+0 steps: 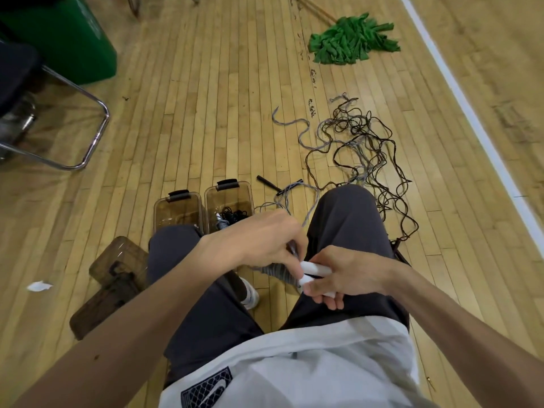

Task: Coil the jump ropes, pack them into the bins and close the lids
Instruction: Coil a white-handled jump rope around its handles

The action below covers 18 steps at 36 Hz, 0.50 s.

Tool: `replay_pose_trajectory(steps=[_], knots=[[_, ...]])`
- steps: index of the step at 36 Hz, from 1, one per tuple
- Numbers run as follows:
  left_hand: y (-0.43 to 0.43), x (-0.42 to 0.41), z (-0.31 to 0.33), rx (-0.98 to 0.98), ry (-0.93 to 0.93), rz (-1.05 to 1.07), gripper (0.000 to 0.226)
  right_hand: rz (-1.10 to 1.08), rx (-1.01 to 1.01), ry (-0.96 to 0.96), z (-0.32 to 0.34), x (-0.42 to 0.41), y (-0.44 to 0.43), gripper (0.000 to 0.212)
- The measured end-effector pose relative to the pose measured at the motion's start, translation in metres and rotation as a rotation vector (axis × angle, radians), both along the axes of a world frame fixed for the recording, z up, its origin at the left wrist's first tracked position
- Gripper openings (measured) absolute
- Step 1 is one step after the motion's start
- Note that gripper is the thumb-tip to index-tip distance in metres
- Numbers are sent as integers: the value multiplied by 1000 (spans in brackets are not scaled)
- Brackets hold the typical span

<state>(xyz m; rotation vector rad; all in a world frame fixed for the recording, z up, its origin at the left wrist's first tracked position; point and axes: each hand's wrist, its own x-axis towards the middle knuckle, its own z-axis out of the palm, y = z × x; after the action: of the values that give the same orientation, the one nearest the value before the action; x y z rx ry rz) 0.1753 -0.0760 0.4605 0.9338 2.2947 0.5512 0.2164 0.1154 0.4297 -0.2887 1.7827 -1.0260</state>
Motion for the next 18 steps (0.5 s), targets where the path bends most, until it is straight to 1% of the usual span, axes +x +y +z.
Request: replay_pose_trajectory(steps=[3,7,12,13,15,16,18], knots=[[3,-4,0,62,-107,36,26,52,-64,-67,3,1,2,17],[1,-7,-8,133,-341,97,29,93,-158,-154,6,5,4,13],[-7,-3,-24,346,-634,169,18,64,-269,-196,7,9,7,10],[-7,0,-26,397,-706,187,18,62,-297,-205,6,9,7,11],[-8,3,-33,487,-812,228,22,39,-356,-208,4,10,6,19],[-9,3,-37,519,-827,245,23,15,-388,-214,3,10,6,22],[-13,5,-47,585,-822,317,25,-63,-469,-245,1,11,5,18]])
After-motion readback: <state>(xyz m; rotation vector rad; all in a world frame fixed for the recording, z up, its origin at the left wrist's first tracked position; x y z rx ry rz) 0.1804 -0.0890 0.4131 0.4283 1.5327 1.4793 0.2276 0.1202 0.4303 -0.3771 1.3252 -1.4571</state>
